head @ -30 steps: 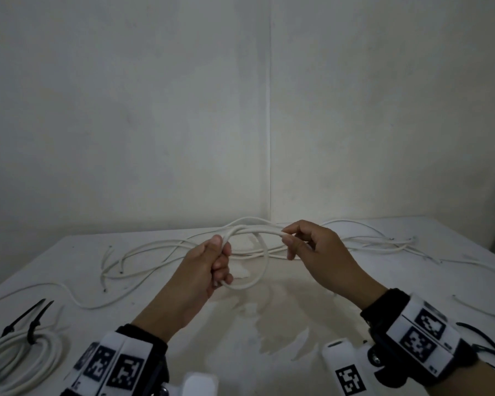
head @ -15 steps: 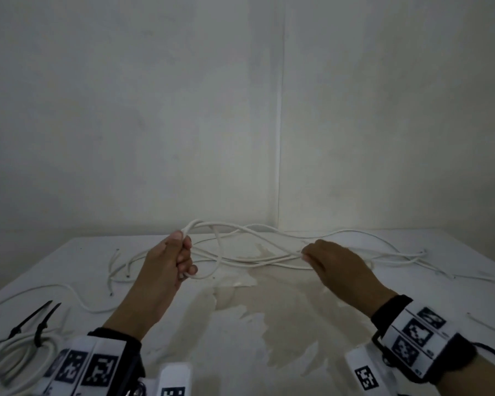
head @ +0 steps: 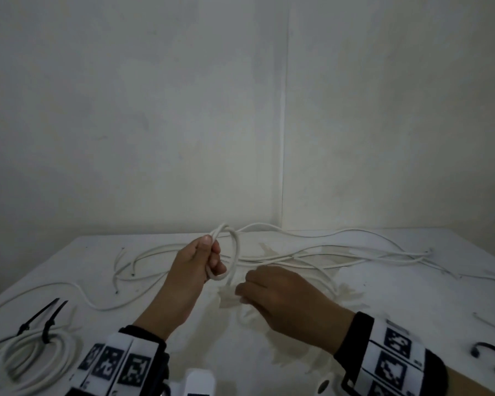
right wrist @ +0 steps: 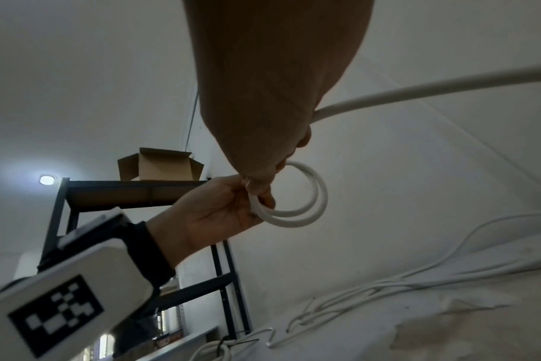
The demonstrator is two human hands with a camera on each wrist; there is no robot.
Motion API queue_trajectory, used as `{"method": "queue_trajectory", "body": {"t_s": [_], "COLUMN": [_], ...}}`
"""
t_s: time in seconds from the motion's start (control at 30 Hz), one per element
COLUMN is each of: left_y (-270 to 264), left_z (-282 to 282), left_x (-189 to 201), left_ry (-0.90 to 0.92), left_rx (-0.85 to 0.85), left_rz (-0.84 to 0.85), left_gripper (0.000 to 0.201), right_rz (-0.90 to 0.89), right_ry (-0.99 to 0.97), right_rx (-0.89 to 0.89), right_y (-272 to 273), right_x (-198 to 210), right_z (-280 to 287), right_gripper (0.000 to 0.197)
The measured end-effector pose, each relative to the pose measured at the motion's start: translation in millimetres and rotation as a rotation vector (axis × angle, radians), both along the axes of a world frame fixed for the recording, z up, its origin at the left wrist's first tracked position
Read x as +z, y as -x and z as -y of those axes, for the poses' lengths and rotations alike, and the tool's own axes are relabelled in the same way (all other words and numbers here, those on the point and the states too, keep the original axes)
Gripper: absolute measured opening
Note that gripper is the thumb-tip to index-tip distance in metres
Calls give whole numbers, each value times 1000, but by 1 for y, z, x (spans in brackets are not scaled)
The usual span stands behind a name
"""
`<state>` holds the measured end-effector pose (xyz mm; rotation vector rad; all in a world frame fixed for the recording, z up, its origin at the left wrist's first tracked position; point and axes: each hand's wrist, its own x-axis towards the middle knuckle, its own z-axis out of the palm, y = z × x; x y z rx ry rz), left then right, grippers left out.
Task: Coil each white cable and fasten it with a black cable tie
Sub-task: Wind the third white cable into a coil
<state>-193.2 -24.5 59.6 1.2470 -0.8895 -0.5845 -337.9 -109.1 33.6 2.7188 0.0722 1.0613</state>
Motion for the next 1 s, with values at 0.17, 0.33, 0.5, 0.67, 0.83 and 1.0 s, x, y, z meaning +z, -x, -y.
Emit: {"method": "queue_trajectory", "body": {"t_s": [0.17,0.33,0.5,0.67,0.83,1.0], "left_y": [15,24,33,36,40,42], "left_z": [0,-1,-5,-12,-16,-15], "left_x": [0,-4,4,5,6,8], "left_ry": [-59,-116,-157,-228,-217,-204], "left_rx": [-62,-79,-205,-308,-332,-327], "left_rz": [108,294,167,88,44,68], "left_gripper": [36,40,38,39,42,46], "right_rz": [82,90,145,180,-16,-51], "right_ry": [-131,-254,-558,-680,-1084,-1121], "right_rx": [87,115,78,74,20,35], "right_y": [-7,-3,8,15,17,19], "right_x": [10,22,35,38,32,44], "right_z": [-4,0,7,22,23,18], "right_gripper": [22,13,26,23,16,23]}}
